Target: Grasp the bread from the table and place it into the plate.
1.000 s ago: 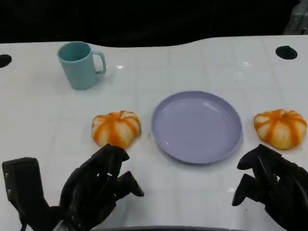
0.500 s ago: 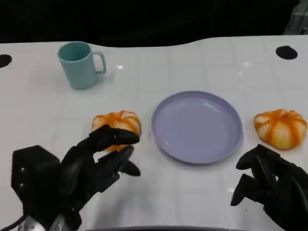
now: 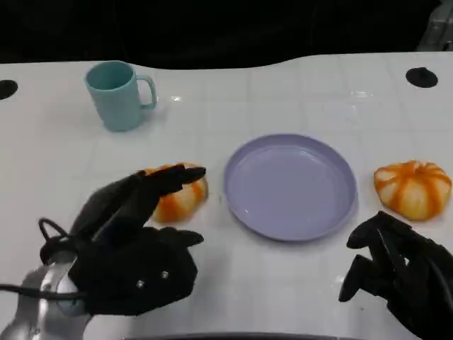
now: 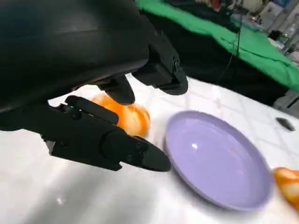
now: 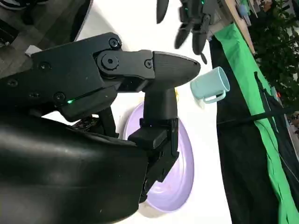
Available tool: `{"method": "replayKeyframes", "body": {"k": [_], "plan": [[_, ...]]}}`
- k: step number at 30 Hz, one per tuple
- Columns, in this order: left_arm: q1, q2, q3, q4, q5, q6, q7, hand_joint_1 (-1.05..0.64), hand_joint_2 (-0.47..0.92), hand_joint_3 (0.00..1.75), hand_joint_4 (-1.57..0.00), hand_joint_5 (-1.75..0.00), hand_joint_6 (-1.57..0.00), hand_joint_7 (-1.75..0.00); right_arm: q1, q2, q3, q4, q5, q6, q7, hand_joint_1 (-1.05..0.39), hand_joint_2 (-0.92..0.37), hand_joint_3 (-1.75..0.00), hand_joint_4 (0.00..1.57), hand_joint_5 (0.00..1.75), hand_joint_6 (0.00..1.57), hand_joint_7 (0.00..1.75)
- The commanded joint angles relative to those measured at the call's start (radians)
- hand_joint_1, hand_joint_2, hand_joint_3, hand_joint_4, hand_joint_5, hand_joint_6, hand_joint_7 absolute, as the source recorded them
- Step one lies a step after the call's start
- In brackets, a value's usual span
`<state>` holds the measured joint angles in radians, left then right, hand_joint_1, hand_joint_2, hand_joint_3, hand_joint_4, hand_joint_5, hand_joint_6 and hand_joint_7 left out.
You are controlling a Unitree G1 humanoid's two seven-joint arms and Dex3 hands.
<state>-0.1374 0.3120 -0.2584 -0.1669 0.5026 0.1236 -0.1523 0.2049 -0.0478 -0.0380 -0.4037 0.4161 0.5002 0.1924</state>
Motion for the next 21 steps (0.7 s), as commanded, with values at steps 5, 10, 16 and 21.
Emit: {"method": "replayKeyframes", "body": {"k": [5,10,16,21], "plan": [[-0.148,0.051,-0.088,0.114,0.235,0.0,0.0,-0.46,0.81,0.0,-0.03,-0.49,-0.32,0.0,0.006,-0.011,-0.005,-0.004,0.0,-0.012,0.004,-0.44,-0.92,-0.44,0.6,1.75,0.47,1.61],[-0.197,0.046,-0.126,0.163,0.292,0.024,-0.036,-0.47,0.79,0.0,0.0,-0.41,-0.26,0.0,0.006,-0.012,-0.004,-0.005,-0.001,-0.012,0.005,-0.44,-0.92,-0.45,0.6,1.75,0.47,1.61],[-0.302,0.028,-0.194,0.309,0.345,0.048,-0.096,-0.44,0.77,0.0,0.0,-0.25,-0.2,-0.01,0.005,-0.011,-0.002,-0.006,-0.002,-0.01,0.003,-0.44,-0.92,-0.45,0.61,1.75,0.47,1.62],[-0.372,-0.005,-0.222,0.441,0.348,0.064,-0.101,-0.44,0.74,0.0,0.0,-0.26,-0.23,-0.01,0.007,-0.012,-0.003,-0.006,-0.001,-0.013,0.006,-0.44,-0.92,-0.45,0.61,1.75,0.47,1.62]]}}
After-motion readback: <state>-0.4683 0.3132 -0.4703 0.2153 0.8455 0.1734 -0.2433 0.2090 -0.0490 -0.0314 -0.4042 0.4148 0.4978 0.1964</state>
